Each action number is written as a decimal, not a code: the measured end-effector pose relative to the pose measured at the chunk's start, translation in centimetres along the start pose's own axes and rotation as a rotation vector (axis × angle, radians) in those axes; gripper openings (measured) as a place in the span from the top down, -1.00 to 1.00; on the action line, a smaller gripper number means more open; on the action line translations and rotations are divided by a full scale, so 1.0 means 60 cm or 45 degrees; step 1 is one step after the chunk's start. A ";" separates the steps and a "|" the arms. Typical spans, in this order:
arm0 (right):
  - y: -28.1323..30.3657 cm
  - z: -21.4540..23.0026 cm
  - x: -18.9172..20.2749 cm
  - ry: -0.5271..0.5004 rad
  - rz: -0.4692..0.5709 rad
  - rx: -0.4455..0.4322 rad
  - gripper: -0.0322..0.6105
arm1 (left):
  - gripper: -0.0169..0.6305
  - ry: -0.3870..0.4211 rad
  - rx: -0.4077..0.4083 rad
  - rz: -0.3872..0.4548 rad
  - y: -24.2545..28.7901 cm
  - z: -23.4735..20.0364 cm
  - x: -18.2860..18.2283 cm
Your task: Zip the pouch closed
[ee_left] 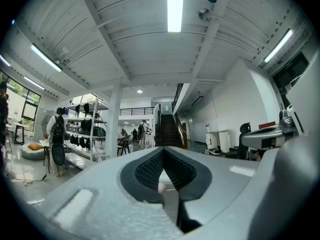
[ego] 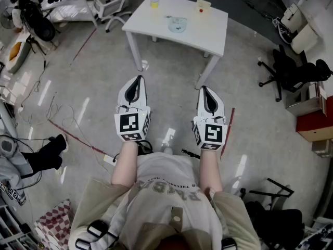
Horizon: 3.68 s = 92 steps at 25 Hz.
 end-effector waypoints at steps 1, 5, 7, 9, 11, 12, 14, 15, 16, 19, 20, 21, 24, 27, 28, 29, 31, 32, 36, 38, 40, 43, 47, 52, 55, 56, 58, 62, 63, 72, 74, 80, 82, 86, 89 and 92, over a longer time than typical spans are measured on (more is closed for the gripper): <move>0.001 -0.002 -0.001 -0.006 0.001 0.000 0.90 | 0.91 0.003 0.000 0.001 0.001 -0.002 -0.001; 0.006 -0.002 -0.004 -0.013 0.005 0.003 0.90 | 0.91 0.017 0.006 0.001 0.007 -0.001 -0.003; 0.008 0.001 -0.005 -0.013 0.007 0.002 0.90 | 0.91 0.021 0.009 -0.002 0.010 0.002 -0.003; 0.009 0.003 -0.004 -0.016 0.006 0.000 0.90 | 0.91 0.025 0.009 -0.006 0.013 0.003 -0.003; 0.010 0.006 -0.001 -0.016 0.003 0.003 0.90 | 0.91 0.030 0.010 -0.009 0.015 0.005 -0.002; 0.010 0.007 0.001 -0.014 0.001 0.005 0.90 | 0.91 0.033 0.011 -0.010 0.015 0.006 -0.002; 0.010 0.011 0.004 -0.009 -0.003 0.009 0.90 | 0.91 0.035 0.010 -0.016 0.014 0.007 0.001; 0.009 0.013 0.005 -0.006 -0.005 0.011 0.90 | 0.91 0.035 0.007 -0.020 0.014 0.008 0.001; 0.009 0.015 0.006 -0.003 -0.008 0.009 0.90 | 0.91 0.033 0.004 -0.023 0.014 0.009 0.002; 0.010 0.023 0.007 0.006 -0.012 -0.004 0.90 | 0.91 0.028 0.010 -0.030 0.015 0.019 0.001; 0.011 0.024 0.007 0.012 -0.012 -0.009 0.90 | 0.91 0.028 0.017 -0.034 0.015 0.021 0.001; 0.012 0.024 0.007 0.020 -0.011 -0.014 0.90 | 0.91 0.028 0.024 -0.039 0.014 0.023 0.002; 0.015 0.017 0.012 0.056 -0.017 -0.036 0.90 | 0.91 0.027 0.026 -0.057 0.009 0.018 0.010; 0.017 0.014 0.013 0.156 0.009 -0.056 0.90 | 0.91 -0.009 0.008 -0.082 0.003 0.001 0.023; 0.019 0.015 0.013 0.197 0.022 -0.064 0.90 | 0.91 -0.027 0.009 -0.088 0.004 -0.002 0.027; 0.021 0.016 0.013 0.231 0.030 -0.077 0.89 | 0.90 -0.042 0.014 -0.094 0.007 -0.004 0.031; 0.028 0.016 0.014 0.273 0.037 -0.103 0.29 | 0.50 -0.058 0.032 -0.108 0.018 -0.005 0.040; 0.032 0.017 0.016 0.280 0.038 -0.106 0.21 | 0.36 -0.063 0.041 -0.113 0.024 -0.006 0.045; 0.050 0.018 0.021 0.256 0.026 -0.099 0.07 | 0.27 -0.081 0.057 -0.117 0.052 -0.011 0.057; 0.067 0.023 0.025 0.254 0.016 -0.091 0.07 | 0.27 -0.073 0.074 -0.129 0.074 -0.014 0.063; 0.089 0.029 0.030 0.253 0.003 -0.080 0.07 | 0.27 -0.062 0.092 -0.148 0.101 -0.019 0.071; 0.124 0.038 0.036 0.241 -0.007 -0.064 0.07 | 0.27 -0.064 0.102 -0.171 0.142 -0.033 0.084; 0.178 0.061 0.043 0.250 -0.007 -0.033 0.07 | 0.27 -0.059 0.103 -0.186 0.199 -0.055 0.100; 0.284 0.062 0.033 0.253 -0.008 0.010 0.07 | 0.27 -0.074 0.139 -0.192 0.302 -0.114 0.109; 0.329 0.073 0.027 0.256 0.000 0.036 0.07 | 0.27 -0.054 0.167 -0.175 0.352 -0.130 0.100; 0.342 0.076 0.026 0.260 0.002 0.043 0.07 | 0.27 -0.048 0.174 -0.171 0.366 -0.136 0.099; 0.372 0.078 0.025 0.268 0.006 0.056 0.07 | 0.27 -0.040 0.183 -0.167 0.392 -0.154 0.098; 0.432 0.077 0.030 0.273 0.003 0.088 0.07 | 0.27 -0.033 0.197 -0.165 0.446 -0.200 0.104; 0.444 0.078 0.032 0.278 0.000 0.099 0.07 | 0.27 -0.033 0.201 -0.167 0.458 -0.211 0.107; 0.515 0.087 0.049 0.335 -0.038 0.191 0.07 | 0.27 -0.051 0.271 -0.215 0.535 -0.256 0.150; 0.518 0.093 0.055 0.330 -0.053 0.207 0.07 | 0.27 -0.060 0.284 -0.228 0.544 -0.254 0.160; 0.542 0.114 0.069 0.336 -0.080 0.239 0.07 | 0.27 -0.080 0.293 -0.265 0.575 -0.256 0.186; 0.554 0.123 0.074 0.335 -0.084 0.240 0.07 | 0.27 -0.079 0.292 -0.276 0.586 -0.254 0.194; 0.586 0.143 0.080 0.343 -0.091 0.231 0.07 | 0.27 -0.071 0.282 -0.299 0.616 -0.256 0.209; 0.612 0.163 0.085 0.345 -0.100 0.220 0.07 | 0.27 -0.063 0.272 -0.317 0.643 -0.254 0.215; 0.643 0.186 0.093 0.356 -0.113 0.206 0.07 | 0.27 -0.060 0.258 -0.331 0.675 -0.250 0.223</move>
Point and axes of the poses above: the fingertips, and each gripper's own axes: y forward along the fingers, z to its right, x out of its underside, the point moved 1 cm from there along -y, backward along the fingers, and after that the axes turned 10 degrees about y, right-handed, at the moved point
